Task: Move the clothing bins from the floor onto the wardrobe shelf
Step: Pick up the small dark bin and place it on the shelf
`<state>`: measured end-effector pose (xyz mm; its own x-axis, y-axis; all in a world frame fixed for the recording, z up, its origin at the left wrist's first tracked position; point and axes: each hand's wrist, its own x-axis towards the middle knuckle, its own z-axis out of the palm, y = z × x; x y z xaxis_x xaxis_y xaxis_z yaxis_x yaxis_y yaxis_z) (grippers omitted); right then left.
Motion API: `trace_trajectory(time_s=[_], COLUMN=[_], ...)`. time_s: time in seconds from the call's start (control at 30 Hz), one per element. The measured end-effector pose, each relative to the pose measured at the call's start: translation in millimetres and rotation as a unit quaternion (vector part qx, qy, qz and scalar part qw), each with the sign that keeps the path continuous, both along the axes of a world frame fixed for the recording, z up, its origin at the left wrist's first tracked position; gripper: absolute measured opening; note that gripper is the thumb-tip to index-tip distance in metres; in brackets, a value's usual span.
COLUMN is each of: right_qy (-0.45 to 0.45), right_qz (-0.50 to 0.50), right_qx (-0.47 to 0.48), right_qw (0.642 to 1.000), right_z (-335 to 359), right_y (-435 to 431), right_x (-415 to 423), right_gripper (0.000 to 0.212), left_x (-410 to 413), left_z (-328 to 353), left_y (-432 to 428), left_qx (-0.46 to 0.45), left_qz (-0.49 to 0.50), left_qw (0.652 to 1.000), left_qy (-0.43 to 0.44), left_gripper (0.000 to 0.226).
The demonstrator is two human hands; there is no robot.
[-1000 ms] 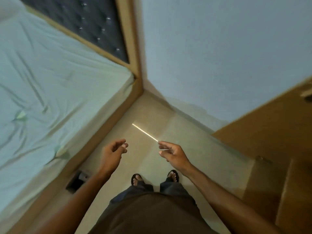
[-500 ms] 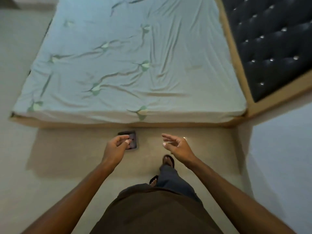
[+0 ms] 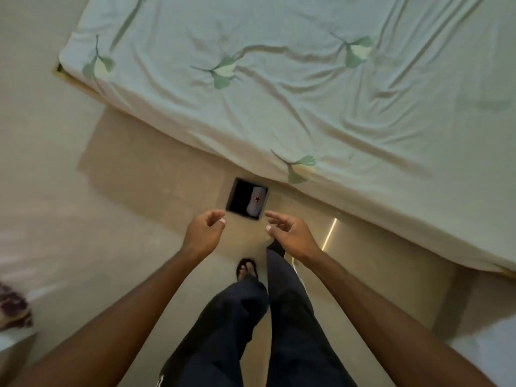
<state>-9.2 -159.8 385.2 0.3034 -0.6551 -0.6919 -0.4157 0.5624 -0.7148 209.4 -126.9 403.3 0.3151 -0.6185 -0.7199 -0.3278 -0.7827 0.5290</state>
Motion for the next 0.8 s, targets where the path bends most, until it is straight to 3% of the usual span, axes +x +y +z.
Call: trace_trajectory(time_s=[0.3, 0.5, 0.57, 0.67, 0.73, 0.8], right_qy=[0.101, 0.159, 0.167, 0.186, 0.211, 0.221], right_qz=[0.043, 0.042, 0.081, 0.128, 0.106, 0.071], right_qx=[0.094, 0.121, 0.13, 0.128, 0.087, 0.03], right_qw=[0.99, 0.979, 0.974, 0.966, 0.968, 0.972], right_z=[-235, -375, -404, -431, -439, -441], right_y=[-37, -34, -30, -28, -29, -29], right_x=[27, 60, 72, 84, 86, 81], right_gripper=[0.041, 0.046, 0.05, 0.045, 0.026, 0.03], left_x=[28, 51, 59, 60, 54, 47], left_z=[-234, -377, -409, -433, -438, -435], left_y=[-33, -63, -69, -68, -62, -48], left_qx=[0.116, 0.127, 0.165, 0.173, 0.183, 0.238], left_qz=[-0.044, -0.171, -0.212, -0.214, -0.197, -0.146], left_qw=[0.992, 0.972, 0.957, 0.957, 0.96, 0.96], left_qy=[-0.028, -0.094, -0.11, -0.09, -0.08, -0.017], left_gripper=[0.033, 0.05, 0.054, 0.043, 0.037, 0.036])
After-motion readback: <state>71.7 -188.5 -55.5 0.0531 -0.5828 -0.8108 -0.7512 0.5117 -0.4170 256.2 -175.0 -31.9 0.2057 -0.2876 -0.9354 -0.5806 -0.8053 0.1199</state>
